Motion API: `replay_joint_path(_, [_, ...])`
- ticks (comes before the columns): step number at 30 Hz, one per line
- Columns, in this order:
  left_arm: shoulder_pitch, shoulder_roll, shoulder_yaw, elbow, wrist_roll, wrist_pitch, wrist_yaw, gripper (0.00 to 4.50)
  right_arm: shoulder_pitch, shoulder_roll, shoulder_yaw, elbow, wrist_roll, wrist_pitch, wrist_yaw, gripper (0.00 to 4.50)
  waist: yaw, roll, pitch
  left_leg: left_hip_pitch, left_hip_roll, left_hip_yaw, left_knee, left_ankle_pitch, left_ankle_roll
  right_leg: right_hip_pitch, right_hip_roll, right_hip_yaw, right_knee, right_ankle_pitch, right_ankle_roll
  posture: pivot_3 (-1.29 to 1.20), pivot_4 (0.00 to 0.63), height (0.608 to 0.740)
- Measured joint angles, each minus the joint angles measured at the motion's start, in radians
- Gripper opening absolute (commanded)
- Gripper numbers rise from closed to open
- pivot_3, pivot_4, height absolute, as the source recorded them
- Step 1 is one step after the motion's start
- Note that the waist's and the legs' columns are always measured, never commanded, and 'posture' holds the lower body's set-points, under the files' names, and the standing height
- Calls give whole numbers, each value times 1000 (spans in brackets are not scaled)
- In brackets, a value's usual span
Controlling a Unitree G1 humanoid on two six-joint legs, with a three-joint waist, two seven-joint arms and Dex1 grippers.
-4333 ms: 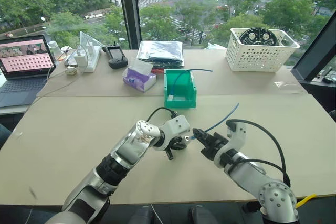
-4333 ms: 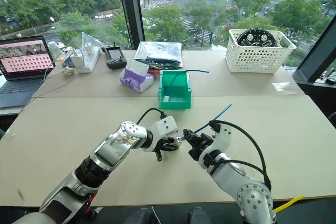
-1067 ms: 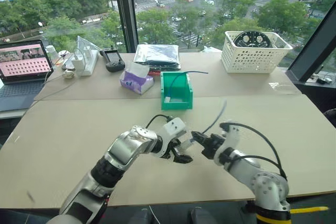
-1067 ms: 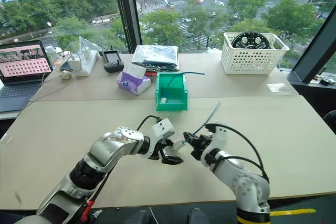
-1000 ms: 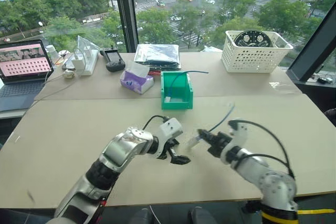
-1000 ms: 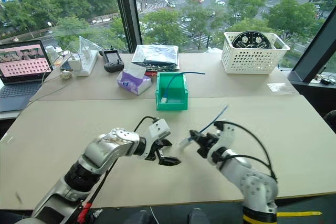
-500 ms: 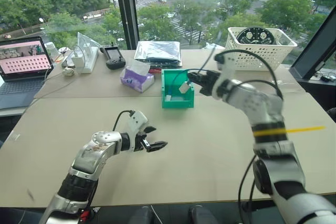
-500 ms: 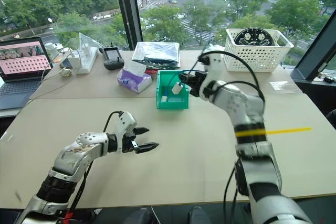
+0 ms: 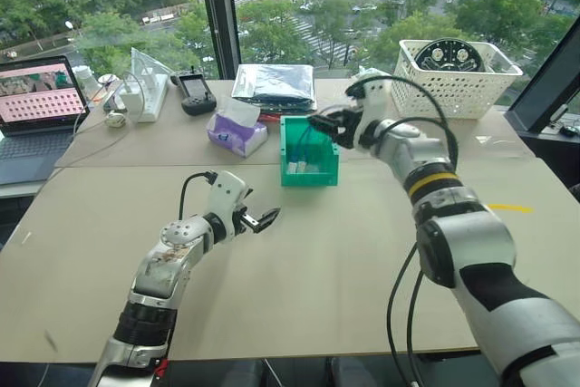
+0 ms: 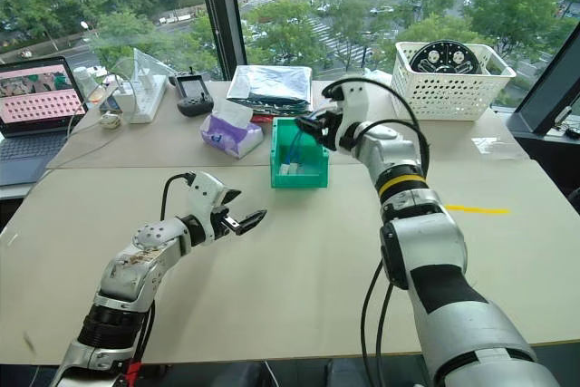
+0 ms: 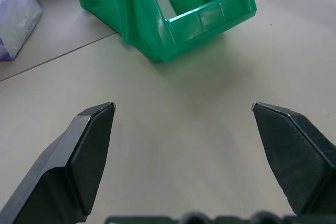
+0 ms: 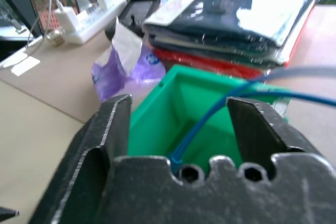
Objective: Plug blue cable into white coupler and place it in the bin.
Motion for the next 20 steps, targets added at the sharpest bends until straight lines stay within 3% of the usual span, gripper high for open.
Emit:
replay_joint_path(2, [-1,6,4,9,-6,-5,-10,4500,36,-38,-18,-120,16,57,27,4466,2,0,0,0,0,-1,0,0,0,0,0,-1,0,0,0,0,150,728])
replay_joint_path(5, [-4,27,23,33,-16,-31,-40,4500,214,-136,-53,-491,90,218,67,4466,9,0,0,-2,-1,-3,0,0,0,1,-1,-4,-2,0,0,0,150,728])
replay_joint_path(8, [-6,41,60,70,-22,-78,-63,4500,562,-263,-112,-953,176,356,95,4466,24,0,0,-2,-1,-3,0,-1,2,2,-2,-5,-3,0,1,0,150,728])
replay_joint_path(12, [0,35,97,99,-42,-142,-81,4500,903,-282,-166,-1268,200,392,66,4466,15,0,0,0,-1,0,0,-1,3,2,-3,-2,-3,-1,2,0,150,728])
replay_joint_path(20, [48,24,105,206,-45,-288,-115,4500,1204,-197,-186,-1425,161,273,6,4466,3,-2,1,19,2,1,4,1,3,20,0,-1,-4,-7,10,0,150,728])
